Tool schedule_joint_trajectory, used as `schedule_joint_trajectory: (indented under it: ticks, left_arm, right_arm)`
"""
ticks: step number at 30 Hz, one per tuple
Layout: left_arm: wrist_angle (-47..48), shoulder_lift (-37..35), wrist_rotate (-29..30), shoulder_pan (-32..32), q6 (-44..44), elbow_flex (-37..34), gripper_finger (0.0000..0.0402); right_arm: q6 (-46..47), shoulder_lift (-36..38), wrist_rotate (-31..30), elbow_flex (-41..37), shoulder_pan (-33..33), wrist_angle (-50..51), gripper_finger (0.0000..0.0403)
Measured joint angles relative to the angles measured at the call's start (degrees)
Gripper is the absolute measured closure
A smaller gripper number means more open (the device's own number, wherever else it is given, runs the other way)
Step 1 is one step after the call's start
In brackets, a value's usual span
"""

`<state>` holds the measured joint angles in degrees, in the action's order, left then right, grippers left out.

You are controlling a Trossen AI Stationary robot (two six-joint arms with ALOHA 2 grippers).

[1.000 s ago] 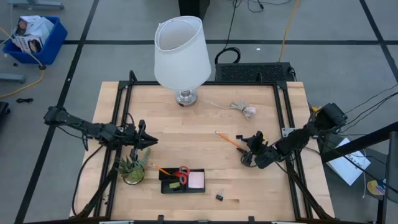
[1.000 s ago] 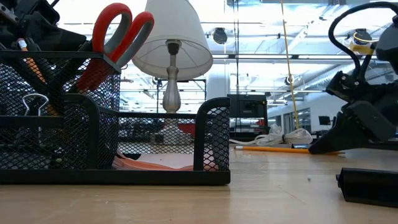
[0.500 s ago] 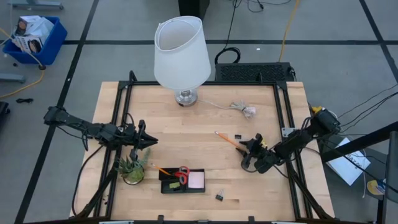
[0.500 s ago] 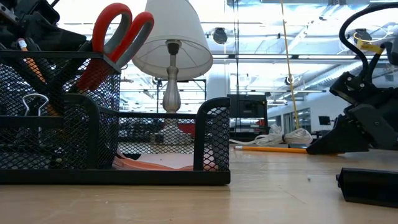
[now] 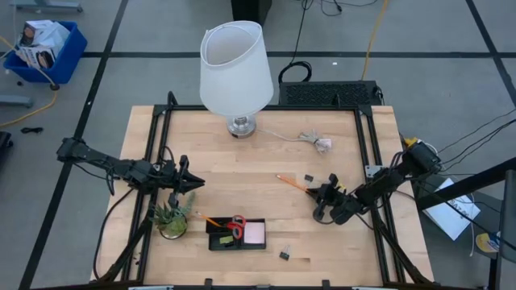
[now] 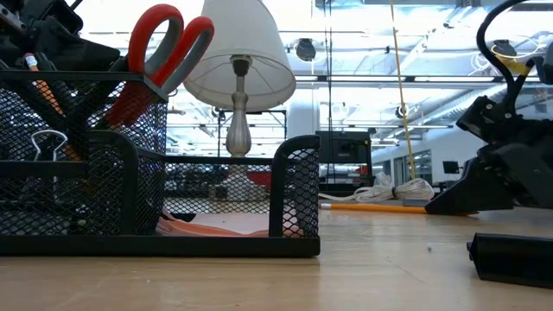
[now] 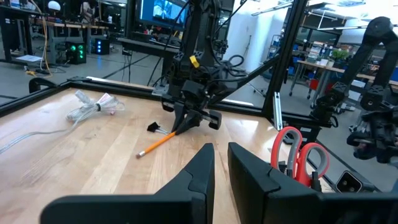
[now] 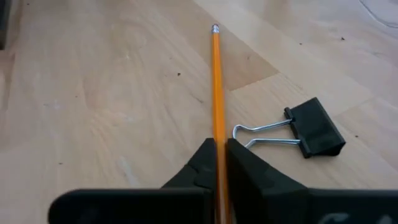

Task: Pick and place office supplies into organizer
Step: Put the yellow pencil into the black desk organizer

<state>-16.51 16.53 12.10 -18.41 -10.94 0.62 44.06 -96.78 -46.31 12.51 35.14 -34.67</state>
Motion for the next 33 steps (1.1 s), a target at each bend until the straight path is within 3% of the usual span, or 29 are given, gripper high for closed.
schedule_joint_trajectory:
  ticks: [8,16,33]
  left_arm:
    - [0.0,0.0,0.0,0.0,0.0,0.0,0.0353]
    - [0.0,0.0,0.0,0.0,0.0,0.0,0.0353]
    - [0.0,0.0,0.0,0.0,0.0,0.0,0.0353]
  right_arm:
    - [-7.0,-0.1,1.2,-0.1,-0.1,-7.2,0.0388]
    - [-15.2,-0.2,7.4,-0.1,0.1,-17.3,0.0389]
    - [-27.0,-0.1,3.4,0.1,-2.9,-36.5,0.0389]
